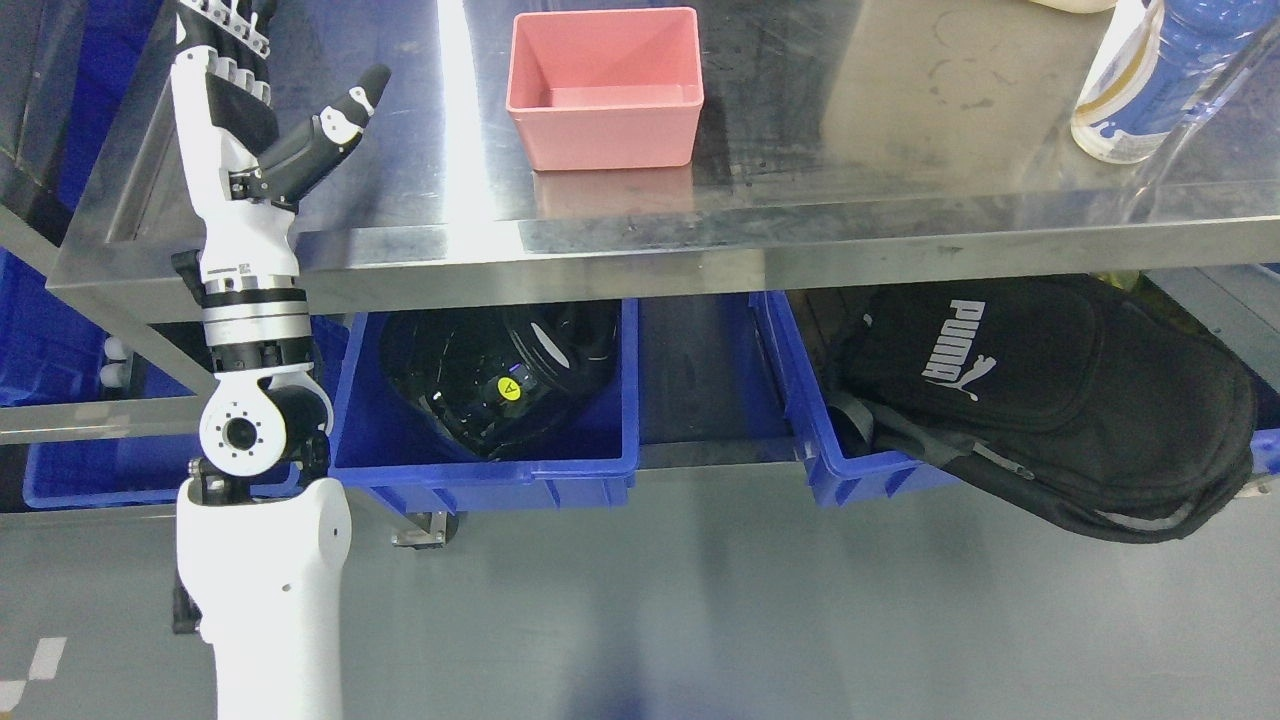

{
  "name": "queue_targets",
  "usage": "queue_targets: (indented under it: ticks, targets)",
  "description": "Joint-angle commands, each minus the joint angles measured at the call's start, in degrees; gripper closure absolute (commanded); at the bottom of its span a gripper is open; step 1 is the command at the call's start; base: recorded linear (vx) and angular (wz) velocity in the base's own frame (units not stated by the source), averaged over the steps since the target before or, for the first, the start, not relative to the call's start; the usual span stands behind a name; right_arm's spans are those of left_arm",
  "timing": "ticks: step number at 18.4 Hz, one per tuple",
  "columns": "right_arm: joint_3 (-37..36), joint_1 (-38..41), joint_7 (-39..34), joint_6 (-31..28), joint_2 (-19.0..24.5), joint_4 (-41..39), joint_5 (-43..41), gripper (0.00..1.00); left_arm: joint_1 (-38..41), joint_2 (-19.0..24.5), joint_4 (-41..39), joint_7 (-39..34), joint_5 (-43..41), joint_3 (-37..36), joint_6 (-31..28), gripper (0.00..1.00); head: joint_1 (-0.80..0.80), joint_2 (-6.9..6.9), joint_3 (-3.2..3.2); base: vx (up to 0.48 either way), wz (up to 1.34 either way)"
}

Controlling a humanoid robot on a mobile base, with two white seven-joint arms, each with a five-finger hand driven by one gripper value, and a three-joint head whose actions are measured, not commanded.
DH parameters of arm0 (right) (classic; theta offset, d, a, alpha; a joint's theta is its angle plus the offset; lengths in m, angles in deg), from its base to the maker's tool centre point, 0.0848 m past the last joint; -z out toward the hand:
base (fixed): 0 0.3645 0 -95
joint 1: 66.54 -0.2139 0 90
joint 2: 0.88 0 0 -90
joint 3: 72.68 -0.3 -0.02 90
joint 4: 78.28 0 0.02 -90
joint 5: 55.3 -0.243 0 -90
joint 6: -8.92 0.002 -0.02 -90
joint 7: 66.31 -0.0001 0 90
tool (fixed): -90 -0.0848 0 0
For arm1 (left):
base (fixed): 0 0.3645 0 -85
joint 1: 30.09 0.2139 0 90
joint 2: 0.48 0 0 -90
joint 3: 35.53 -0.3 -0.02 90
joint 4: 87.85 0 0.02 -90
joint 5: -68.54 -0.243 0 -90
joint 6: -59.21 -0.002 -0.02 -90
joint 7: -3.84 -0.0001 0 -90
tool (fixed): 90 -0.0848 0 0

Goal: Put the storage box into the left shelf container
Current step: 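Reach the left hand forward toward the pink box on the table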

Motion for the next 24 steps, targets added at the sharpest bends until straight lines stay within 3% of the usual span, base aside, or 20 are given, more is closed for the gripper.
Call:
queue_targets:
  ticks: [1, 4, 6, 11, 13, 14, 19, 24]
  targets:
    - [0.0, -0.2, 0.0, 0.0, -1.0, -1.0, -1.2, 0.00, 0.0, 0.9, -0.1, 0.3, -0.1, 1.9, 0.2, 0.00, 0.00, 0.00, 0.00, 0.000, 0.00]
    - [0.0, -0.3, 0.0, 0.0, -1.0, -1.0, -1.2, 0.00, -2.0, 0.9, -0.1, 1.2, -0.1, 4.4, -0.2, 0.00, 0.00, 0.00, 0.00, 0.000, 0.00]
    - [0.0, -0.3, 0.0, 0.0, -1.0, -1.0, -1.2, 0.00, -6.2, 0.9, 0.0, 8.6, -0.1, 6.8, -2.2, 0.00, 0.00, 0.00, 0.00, 0.000, 0.00]
    - [-0.1, -0.3, 0.0, 0.1, -1.0, -1.0, -1.2, 0.00, -16.1, 11.9, 3.4, 36.5, -0.3, 8.9, -7.9, 0.00, 0.00, 0.00, 0.00, 0.000, 0.00]
    - [0.0, -0.2, 0.0, 0.0, -1.0, -1.0, -1.2, 0.00, -20.9, 17.2, 6.9, 41.7, -0.3, 8.1, -10.3, 0.00, 0.00, 0.00, 0.00, 0.000, 0.00]
    - [0.0, -0.2, 0.0, 0.0, -1.0, -1.0, -1.2, 0.00, -22.7, 19.0, 7.8, 42.8, -0.3, 6.8, -11.0, 0.00, 0.00, 0.00, 0.00, 0.000, 0.00]
    - [0.0, -0.3, 0.0, 0.0, -1.0, -1.0, -1.2, 0.00, -31.2, 25.7, 8.6, 53.1, -4.1, -16.0, -11.6, 0.00, 0.00, 0.00, 0.00, 0.000, 0.00]
    - [0.0, -0.2, 0.0, 0.1, -1.0, -1.0, -1.2, 0.00, -36.1, 23.7, 12.4, 56.8, -14.1, -27.0, -13.8, 0.02, 0.00, 0.00, 0.00, 0.000, 0.00]
